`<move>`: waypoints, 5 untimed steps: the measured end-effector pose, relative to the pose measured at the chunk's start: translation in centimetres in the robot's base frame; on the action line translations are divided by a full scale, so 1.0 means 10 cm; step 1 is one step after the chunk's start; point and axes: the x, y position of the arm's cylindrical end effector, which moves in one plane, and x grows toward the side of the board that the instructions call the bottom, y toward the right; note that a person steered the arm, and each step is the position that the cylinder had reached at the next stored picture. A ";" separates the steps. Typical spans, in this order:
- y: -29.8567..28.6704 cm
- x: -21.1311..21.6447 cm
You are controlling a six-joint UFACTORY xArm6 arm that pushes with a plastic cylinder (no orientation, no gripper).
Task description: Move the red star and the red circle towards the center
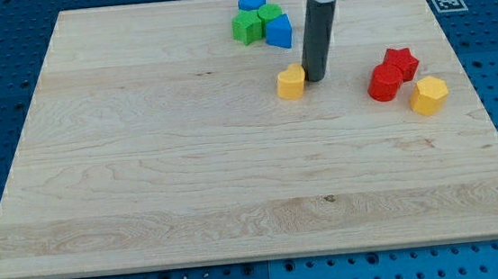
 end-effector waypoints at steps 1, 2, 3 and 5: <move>-0.15 0.05; -0.14 0.05; 0.21 -0.08; 0.97 -0.21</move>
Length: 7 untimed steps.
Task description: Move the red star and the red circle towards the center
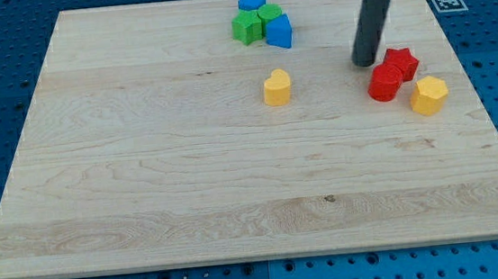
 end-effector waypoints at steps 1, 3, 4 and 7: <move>0.41 -0.01; 1.11 -0.02; 1.14 0.07; 0.66 0.36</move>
